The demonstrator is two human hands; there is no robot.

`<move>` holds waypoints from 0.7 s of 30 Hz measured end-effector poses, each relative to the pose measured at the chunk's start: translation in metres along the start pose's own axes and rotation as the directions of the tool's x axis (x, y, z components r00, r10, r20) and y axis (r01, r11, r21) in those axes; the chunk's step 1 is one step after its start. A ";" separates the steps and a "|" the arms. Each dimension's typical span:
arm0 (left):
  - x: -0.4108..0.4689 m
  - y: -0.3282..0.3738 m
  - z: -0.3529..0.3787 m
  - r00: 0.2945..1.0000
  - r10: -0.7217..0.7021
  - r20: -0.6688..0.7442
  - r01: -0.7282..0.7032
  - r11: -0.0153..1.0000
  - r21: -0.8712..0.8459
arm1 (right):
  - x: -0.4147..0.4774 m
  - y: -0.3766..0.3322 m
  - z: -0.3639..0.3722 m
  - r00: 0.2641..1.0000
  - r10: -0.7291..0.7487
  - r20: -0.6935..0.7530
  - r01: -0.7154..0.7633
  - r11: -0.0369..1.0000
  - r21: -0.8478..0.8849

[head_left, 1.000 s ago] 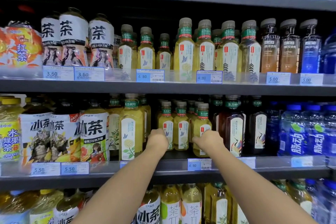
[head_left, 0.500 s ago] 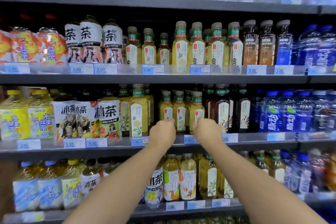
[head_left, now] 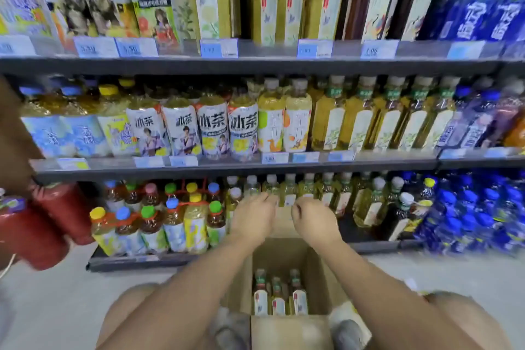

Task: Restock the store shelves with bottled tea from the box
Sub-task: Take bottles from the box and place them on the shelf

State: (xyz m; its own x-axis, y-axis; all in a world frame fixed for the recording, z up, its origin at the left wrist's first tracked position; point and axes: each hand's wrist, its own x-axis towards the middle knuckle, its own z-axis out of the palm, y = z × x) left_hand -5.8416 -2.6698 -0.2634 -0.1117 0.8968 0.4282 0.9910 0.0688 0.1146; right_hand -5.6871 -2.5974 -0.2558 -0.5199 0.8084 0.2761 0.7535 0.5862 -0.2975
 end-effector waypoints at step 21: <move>-0.132 -0.037 0.177 0.939 -0.298 0.170 0.311 0.949 -0.058 | -0.037 0.021 0.300 0.455 0.302 0.838 -0.502 0.864 -0.039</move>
State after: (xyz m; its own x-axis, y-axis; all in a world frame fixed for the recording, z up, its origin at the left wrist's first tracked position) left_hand -5.8501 -2.7130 -0.4828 -0.3877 0.8961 0.2160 0.9010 0.3188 0.2943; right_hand -5.7733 -2.5988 -0.5468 -0.3465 0.5895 -0.7296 0.9275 0.0991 -0.3604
